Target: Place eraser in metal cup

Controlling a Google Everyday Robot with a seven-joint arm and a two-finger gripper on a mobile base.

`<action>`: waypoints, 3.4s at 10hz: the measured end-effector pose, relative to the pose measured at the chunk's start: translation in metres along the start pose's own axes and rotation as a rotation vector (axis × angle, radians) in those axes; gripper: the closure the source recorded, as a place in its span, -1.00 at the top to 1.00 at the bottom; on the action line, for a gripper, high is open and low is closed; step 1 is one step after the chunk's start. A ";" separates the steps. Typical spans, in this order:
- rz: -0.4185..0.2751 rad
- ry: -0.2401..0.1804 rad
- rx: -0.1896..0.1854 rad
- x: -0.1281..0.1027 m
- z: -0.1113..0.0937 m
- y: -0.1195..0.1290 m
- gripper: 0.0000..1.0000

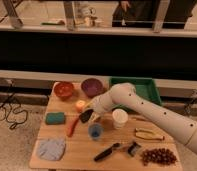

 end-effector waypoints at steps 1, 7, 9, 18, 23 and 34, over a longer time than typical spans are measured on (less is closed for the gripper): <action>0.001 0.002 -0.001 0.002 0.003 -0.001 -0.98; 0.008 0.023 0.004 0.017 0.014 -0.009 -0.98; 0.017 0.036 0.005 0.025 0.014 -0.008 -0.98; 0.026 0.095 0.018 0.044 -0.005 -0.015 -0.98; 0.040 0.100 0.010 0.046 -0.008 -0.003 -0.98; 0.040 0.100 0.009 0.046 -0.008 -0.003 -0.98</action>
